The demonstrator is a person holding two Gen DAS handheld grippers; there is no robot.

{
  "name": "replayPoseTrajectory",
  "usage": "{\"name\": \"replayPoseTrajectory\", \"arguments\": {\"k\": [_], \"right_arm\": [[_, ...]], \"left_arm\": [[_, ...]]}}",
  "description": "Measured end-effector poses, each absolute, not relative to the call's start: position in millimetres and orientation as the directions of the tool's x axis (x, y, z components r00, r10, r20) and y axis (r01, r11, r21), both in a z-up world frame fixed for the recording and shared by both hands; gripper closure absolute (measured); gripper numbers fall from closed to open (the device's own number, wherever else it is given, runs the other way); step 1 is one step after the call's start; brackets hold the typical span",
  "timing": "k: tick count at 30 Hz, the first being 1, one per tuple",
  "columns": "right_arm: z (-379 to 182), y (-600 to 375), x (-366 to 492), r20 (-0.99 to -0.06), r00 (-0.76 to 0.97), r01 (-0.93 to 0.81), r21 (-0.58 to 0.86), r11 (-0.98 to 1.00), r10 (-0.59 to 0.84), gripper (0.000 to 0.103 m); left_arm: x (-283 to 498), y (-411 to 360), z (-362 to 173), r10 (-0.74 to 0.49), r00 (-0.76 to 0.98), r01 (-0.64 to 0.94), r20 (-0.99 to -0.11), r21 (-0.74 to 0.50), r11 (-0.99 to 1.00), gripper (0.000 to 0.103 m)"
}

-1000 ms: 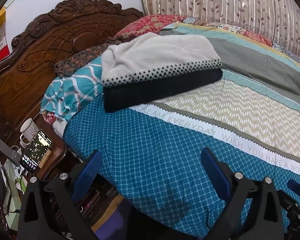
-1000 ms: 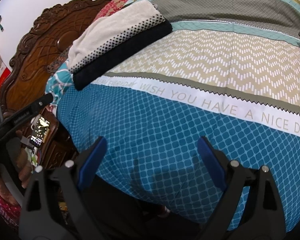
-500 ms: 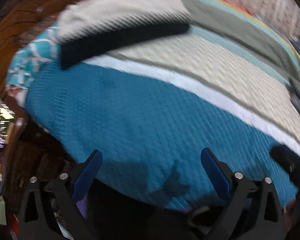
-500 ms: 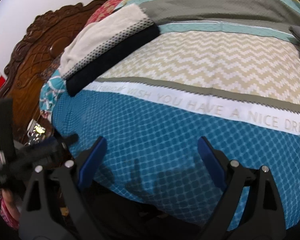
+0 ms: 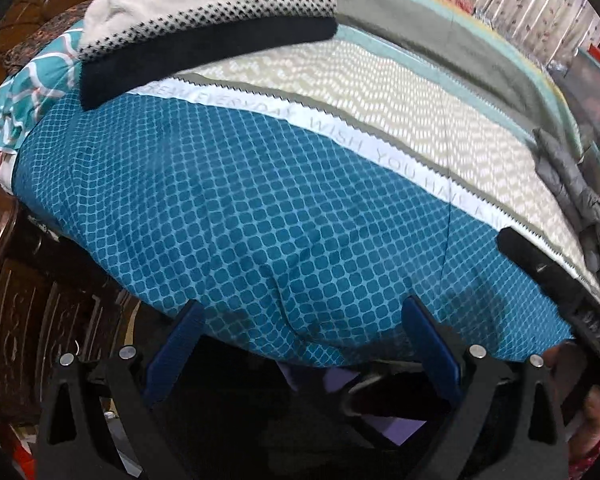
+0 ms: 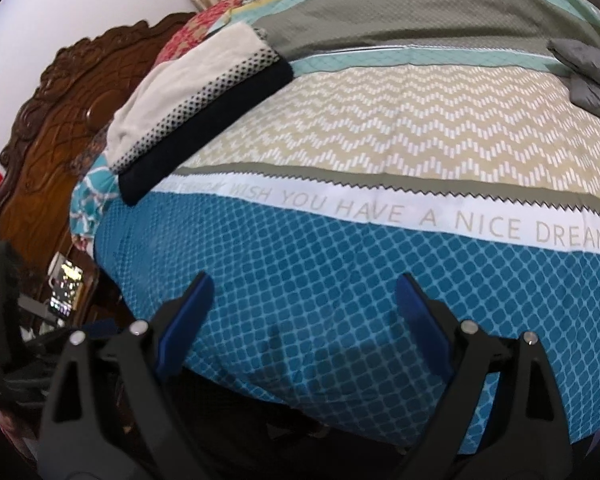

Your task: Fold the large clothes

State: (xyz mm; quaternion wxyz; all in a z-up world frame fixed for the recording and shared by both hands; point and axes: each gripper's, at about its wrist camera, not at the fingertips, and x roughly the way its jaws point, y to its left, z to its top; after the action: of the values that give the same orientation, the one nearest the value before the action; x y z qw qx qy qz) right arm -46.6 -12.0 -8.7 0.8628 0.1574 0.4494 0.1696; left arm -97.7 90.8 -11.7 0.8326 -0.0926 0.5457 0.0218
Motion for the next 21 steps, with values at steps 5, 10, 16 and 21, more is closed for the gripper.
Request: {"name": "replayPoseTrajectory", "arguments": {"k": [5,10,16,21], "right_arm": [[-8.4,-11.4,-45.1,-0.721,0.54,-0.157,0.421,0.894,0.434,0.015],[-8.3,-10.2,-44.8,-0.723,0.541,-0.161,0.414,0.896,0.431,0.015],[-6.9,-13.1,-43.3,-0.721,0.545,-0.161,0.412,0.897,0.429,0.015],[-3.3,-9.8,-42.1,-0.722,0.538,-0.178,0.406,0.896,0.434,0.015]], "left_arm": [[-100.7,93.8,-5.3,-0.055,0.418,-0.146,-0.907,-0.127,0.981,0.008],[-96.5,92.3,-3.1,-0.016,0.429,-0.142,-0.903,-0.085,0.986,0.008],[-94.6,93.3,3.6,0.048,0.454,-0.153,-0.89,-0.025,0.988,0.008],[-96.7,95.6,4.1,0.074,0.455,-0.173,-0.887,-0.007,0.985,0.008]]}}
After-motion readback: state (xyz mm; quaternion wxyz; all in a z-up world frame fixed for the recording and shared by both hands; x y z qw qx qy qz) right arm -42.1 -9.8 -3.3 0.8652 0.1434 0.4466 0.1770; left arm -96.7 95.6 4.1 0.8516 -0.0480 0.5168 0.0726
